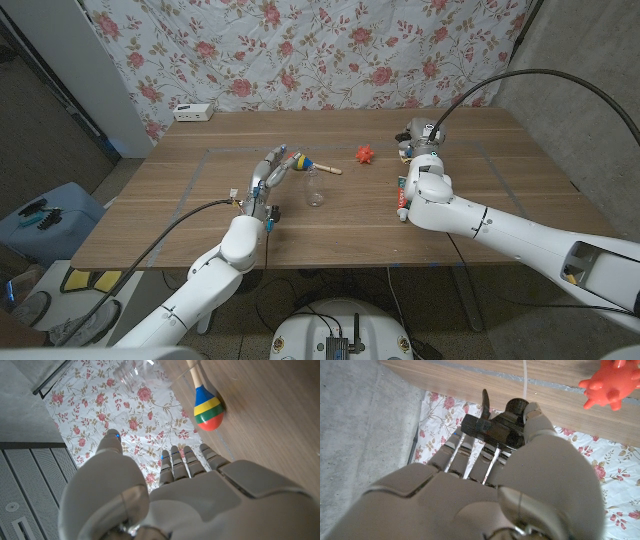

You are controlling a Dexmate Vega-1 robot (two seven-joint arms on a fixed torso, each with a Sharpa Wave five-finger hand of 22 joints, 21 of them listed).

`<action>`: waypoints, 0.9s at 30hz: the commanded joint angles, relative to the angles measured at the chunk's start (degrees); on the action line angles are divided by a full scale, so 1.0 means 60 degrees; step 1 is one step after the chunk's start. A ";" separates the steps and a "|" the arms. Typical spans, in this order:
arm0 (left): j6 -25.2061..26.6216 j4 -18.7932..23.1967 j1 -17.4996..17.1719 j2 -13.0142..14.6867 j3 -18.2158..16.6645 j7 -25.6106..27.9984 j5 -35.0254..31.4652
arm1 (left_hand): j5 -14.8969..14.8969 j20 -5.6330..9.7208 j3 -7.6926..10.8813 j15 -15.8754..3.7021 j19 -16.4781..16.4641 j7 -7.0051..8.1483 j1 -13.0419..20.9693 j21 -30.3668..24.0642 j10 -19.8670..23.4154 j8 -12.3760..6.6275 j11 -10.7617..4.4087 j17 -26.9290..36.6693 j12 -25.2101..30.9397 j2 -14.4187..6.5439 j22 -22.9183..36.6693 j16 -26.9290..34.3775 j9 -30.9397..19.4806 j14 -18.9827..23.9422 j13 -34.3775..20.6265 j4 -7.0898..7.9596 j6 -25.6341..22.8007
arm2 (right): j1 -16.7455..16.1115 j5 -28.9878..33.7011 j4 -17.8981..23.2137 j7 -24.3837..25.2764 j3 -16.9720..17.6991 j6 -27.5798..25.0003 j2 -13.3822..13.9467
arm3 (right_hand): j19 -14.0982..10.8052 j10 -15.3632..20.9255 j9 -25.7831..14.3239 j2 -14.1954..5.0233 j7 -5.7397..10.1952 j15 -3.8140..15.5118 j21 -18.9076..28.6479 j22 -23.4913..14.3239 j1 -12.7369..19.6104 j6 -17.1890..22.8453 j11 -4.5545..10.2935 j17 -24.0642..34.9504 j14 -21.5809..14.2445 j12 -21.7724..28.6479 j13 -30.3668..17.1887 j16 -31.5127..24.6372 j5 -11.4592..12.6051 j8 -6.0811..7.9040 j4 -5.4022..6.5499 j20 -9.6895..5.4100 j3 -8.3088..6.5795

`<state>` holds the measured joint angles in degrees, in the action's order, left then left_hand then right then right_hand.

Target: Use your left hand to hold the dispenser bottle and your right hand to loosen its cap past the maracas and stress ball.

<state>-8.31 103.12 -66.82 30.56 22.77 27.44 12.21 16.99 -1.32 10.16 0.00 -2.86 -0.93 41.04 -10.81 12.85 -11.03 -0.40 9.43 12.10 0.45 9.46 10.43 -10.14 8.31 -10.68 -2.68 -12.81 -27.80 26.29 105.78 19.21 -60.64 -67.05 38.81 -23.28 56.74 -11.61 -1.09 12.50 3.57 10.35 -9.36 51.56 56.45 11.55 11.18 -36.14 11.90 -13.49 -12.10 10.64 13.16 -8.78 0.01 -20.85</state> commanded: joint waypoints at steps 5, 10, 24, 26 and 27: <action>-0.0769 -0.0663 0.0163 -0.0456 -0.0045 -0.0135 0.0502 | -0.0331 -0.0140 0.0305 0.0161 -0.0134 -0.0164 -0.0422 -0.0046 0.0141 0.0009 0.0170 0.0058 -0.0010 -0.1333 0.0069 -0.0008 -0.0023 0.0076 -0.0012 0.0558 -0.0169 | -0.0093 0.0055 -0.0766 -0.0410 0.0208 0.0386 -0.0386 | -0.0105 -0.0287 0.0007 0.0105 0.0032 0.1448 0.0028 -0.0005 -0.0073 -0.0302 0.0019 -0.0025 -0.0033 -0.0062 -0.0033 0.0092 0.0094 -0.0068 0.0014 0.0030 -0.0117; -0.0645 -0.0649 0.0181 -0.0423 -0.0052 -0.0133 0.0522 | -0.0456 -0.0169 0.0395 0.0193 -0.0147 -0.0217 -0.0419 -0.0044 0.0151 0.0022 0.0205 0.0038 -0.0021 -0.1502 0.0067 -0.0028 -0.0020 0.0066 -0.0010 0.0557 -0.0193 | -0.0065 0.0000 -0.0872 -0.0595 0.0230 0.0493 -0.0437 | -0.0082 -0.0560 0.0017 0.0198 0.0031 0.1386 0.0017 -0.0006 -0.0196 -0.0448 0.0000 -0.0012 0.0022 -0.0126 -0.0038 0.0116 0.0084 -0.0129 0.0050 0.0053 -0.0083; -0.0873 -0.0820 0.0220 -0.0457 -0.0172 -0.0139 0.0643 | -0.0754 -0.0263 0.0563 0.0274 -0.0236 -0.0281 -0.0387 -0.0057 0.0136 0.0069 0.0314 0.0013 -0.0053 -0.1649 0.0065 -0.0056 -0.0015 0.0051 -0.0009 0.0467 -0.0161 | -0.0286 -0.0322 -0.1287 -0.0520 0.0557 0.0769 -0.0804 | -0.0038 -0.0989 0.0018 0.0347 0.0035 0.1402 0.0012 -0.0010 -0.0498 -0.0849 -0.0022 -0.0011 0.0224 -0.0140 -0.0080 0.0178 0.0082 -0.0243 0.0122 0.0086 -0.0056; -0.0877 -0.0806 0.0193 -0.0452 -0.0188 -0.0136 0.0668 | -0.0771 -0.0276 0.0578 0.0286 -0.0240 -0.0287 -0.0386 -0.0057 0.0133 0.0070 0.0311 0.0013 -0.0055 -0.1663 0.0065 -0.0055 -0.0015 0.0055 -0.0009 0.0463 -0.0161 | -0.0316 -0.0378 -0.1331 -0.0505 0.0586 0.0816 -0.0831 | -0.0034 -0.1063 0.0016 0.0369 0.0035 0.1405 0.0012 -0.0010 -0.0552 -0.0878 -0.0026 -0.0016 0.0233 -0.0141 -0.0080 0.0181 0.0090 -0.0239 0.0132 0.0090 -0.0067; -0.0873 -0.0794 0.0174 -0.0448 -0.0200 -0.0126 0.0677 | -0.0777 -0.0272 0.0583 0.0283 -0.0244 -0.0284 -0.0386 -0.0058 0.0136 0.0070 0.0315 0.0014 -0.0054 -0.1668 0.0065 -0.0055 -0.0015 0.0055 -0.0009 0.0462 -0.0161 | -0.0335 -0.0401 -0.1361 -0.0479 0.0612 0.0783 -0.0874 | -0.0036 -0.1063 0.0016 0.0375 0.0033 0.1409 0.0014 -0.0010 -0.0565 -0.0922 -0.0020 -0.0017 0.0240 -0.0133 -0.0077 0.0183 0.0093 -0.0252 0.0133 0.0091 -0.0073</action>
<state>-13.07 98.67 -65.57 28.00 22.13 26.66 15.52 12.61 -2.66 13.10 1.36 -4.19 -2.06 38.47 -10.81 13.35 -10.76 1.15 9.33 11.86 -9.09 9.74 10.15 -10.14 8.61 -10.68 0.24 -13.49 -28.98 25.42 99.45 16.00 -58.14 -63.30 35.14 -23.49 50.73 -11.48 1.13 12.59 3.14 10.35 -9.36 48.59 51.44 11.24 10.93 -35.03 11.22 -13.73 -11.20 10.67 12.04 -8.43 0.23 -21.20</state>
